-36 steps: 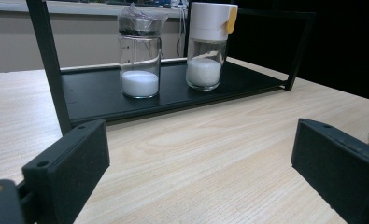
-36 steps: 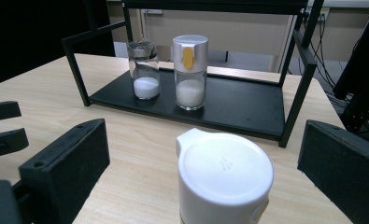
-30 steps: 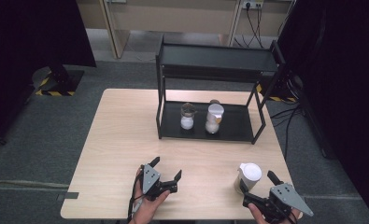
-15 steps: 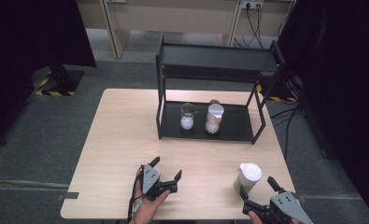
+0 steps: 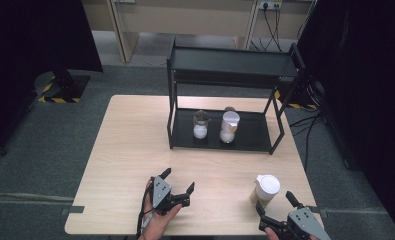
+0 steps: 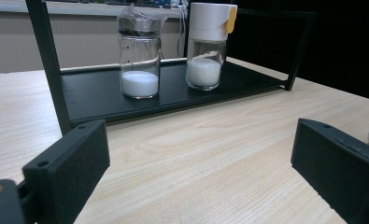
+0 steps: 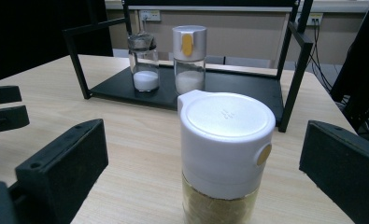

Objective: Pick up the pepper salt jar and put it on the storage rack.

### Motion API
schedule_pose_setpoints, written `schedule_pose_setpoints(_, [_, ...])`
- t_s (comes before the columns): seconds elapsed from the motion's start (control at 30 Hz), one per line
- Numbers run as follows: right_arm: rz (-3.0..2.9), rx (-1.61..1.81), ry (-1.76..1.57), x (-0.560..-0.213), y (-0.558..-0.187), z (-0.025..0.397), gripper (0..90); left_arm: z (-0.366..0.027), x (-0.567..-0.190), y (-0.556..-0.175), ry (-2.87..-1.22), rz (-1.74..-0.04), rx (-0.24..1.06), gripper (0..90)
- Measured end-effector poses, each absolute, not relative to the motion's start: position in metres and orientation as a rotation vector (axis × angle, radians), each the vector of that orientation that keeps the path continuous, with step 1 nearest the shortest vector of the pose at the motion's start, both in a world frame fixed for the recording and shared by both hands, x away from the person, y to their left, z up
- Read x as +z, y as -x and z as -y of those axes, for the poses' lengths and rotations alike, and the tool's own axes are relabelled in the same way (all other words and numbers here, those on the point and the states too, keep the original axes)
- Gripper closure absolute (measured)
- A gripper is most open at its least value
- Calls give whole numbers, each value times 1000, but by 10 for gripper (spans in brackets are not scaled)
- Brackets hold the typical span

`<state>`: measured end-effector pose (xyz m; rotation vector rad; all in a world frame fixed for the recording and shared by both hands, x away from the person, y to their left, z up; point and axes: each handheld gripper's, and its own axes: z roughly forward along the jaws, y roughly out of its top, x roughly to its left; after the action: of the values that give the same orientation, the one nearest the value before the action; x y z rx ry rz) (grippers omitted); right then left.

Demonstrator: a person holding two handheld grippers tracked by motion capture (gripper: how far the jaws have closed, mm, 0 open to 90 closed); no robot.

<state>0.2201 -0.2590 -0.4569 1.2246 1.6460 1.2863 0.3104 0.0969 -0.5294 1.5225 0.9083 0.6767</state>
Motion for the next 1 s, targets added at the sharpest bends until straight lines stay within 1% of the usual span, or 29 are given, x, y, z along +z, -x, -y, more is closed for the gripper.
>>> schedule_pose_setpoints(0.4, [-1617, 1292, -1220, -465, -221, 261, 14, -97, -529, -310, -1522, -905, 679, 38])
schedule_pose_setpoints(0.63, [-1597, 1295, -1216, -478, -226, 265, 22, -97, -529, -310, -1521, -905, 678, 39])
schedule_pose_setpoints(1.0, [-1636, 1271, -1202, -496, -242, 267, 85, -97, -529, -310, -1520, -906, 678, 39])
